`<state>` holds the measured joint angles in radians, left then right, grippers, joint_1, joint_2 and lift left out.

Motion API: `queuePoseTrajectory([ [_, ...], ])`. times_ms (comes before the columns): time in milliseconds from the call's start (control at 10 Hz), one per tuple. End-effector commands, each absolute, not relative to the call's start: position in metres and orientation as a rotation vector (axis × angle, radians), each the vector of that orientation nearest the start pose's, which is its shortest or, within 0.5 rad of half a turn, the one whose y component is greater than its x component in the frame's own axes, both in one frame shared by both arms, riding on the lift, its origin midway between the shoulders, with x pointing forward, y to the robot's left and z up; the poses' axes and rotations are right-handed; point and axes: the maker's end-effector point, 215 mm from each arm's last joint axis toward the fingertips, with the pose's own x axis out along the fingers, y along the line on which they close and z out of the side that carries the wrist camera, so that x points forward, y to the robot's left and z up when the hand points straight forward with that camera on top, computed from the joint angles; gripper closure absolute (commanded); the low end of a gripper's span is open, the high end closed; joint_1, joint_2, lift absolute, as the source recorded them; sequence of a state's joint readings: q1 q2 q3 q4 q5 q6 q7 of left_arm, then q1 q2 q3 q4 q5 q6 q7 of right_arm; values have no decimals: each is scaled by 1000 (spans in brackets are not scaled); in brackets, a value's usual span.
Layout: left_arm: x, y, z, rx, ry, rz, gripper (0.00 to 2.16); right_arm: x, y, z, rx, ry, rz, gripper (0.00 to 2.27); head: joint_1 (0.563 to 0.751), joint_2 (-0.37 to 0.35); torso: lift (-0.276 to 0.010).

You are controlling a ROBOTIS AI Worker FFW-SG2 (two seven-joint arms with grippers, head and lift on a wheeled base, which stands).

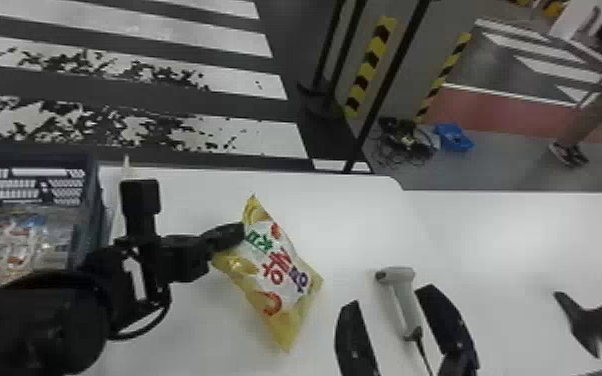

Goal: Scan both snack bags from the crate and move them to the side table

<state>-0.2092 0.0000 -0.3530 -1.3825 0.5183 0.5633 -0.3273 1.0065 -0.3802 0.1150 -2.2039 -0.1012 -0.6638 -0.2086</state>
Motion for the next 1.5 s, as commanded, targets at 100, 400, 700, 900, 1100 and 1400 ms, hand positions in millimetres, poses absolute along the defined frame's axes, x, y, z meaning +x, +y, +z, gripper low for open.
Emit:
queuePoseTrajectory([
  [100,522,-83,-440,-489,589,-797,1878,278,-211,-248,61,-247,135,110,695,-350,-95],
  [400,523,-87,-451,-505,619,-818,1878,278,-211,-248,61,-247,135,110,695,-350,-95],
  [700,513,-105,-458,-431,621,-844,1865,278,-210,-247,63,-248,135,110,695,-350,-95],
  [900,511,-111,-460,-391,628,-816,788,278,-211,-248,61,-249,134,110,695,-350,-95],
  [1100,506,-116,-457,-318,626,-822,-2,279,-211,-247,63,-250,133,110,695,-350,-95],
  [1400,499,-123,-433,-215,577,-821,33,282,-209,-248,65,-248,135,110,695,-350,-95],
])
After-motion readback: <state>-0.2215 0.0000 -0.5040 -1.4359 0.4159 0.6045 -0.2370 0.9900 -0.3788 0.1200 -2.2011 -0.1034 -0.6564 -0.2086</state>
